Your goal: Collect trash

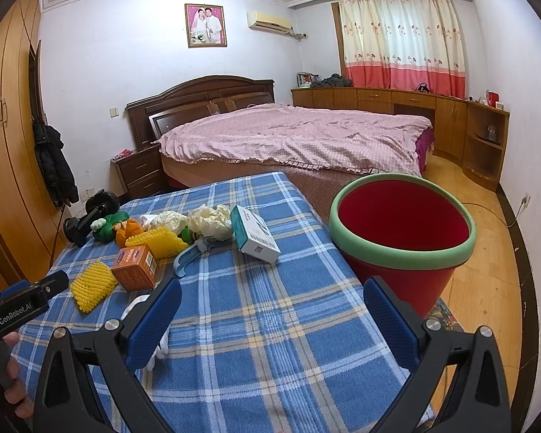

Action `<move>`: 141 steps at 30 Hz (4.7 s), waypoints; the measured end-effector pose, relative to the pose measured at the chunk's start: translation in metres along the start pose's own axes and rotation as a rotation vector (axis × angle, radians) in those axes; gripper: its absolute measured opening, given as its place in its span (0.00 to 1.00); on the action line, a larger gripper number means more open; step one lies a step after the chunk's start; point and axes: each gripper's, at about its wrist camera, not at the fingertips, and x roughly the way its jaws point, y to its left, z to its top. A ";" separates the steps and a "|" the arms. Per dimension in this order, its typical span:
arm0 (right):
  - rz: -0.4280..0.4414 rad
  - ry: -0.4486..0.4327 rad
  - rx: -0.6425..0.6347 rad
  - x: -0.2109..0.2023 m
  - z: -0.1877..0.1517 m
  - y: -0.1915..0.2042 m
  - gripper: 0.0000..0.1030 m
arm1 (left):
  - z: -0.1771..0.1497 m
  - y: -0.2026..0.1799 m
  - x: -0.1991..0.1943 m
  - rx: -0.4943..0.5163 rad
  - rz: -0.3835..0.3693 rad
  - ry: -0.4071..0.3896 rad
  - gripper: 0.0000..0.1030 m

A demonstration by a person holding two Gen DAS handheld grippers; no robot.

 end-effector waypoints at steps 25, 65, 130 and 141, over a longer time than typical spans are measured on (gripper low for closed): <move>0.050 0.241 -0.057 0.114 0.050 0.017 1.00 | 0.023 0.033 0.096 -0.051 0.064 0.221 0.88; -0.039 0.383 0.030 0.188 0.038 0.005 0.21 | 0.024 0.052 0.140 -0.142 -0.281 0.255 0.12; -0.081 0.234 0.329 0.110 0.056 -0.225 0.21 | 0.071 -0.326 0.111 0.286 -0.634 0.258 0.11; -0.099 0.237 0.335 0.116 0.053 -0.229 0.30 | 0.060 -0.340 0.119 0.325 -0.614 0.296 0.28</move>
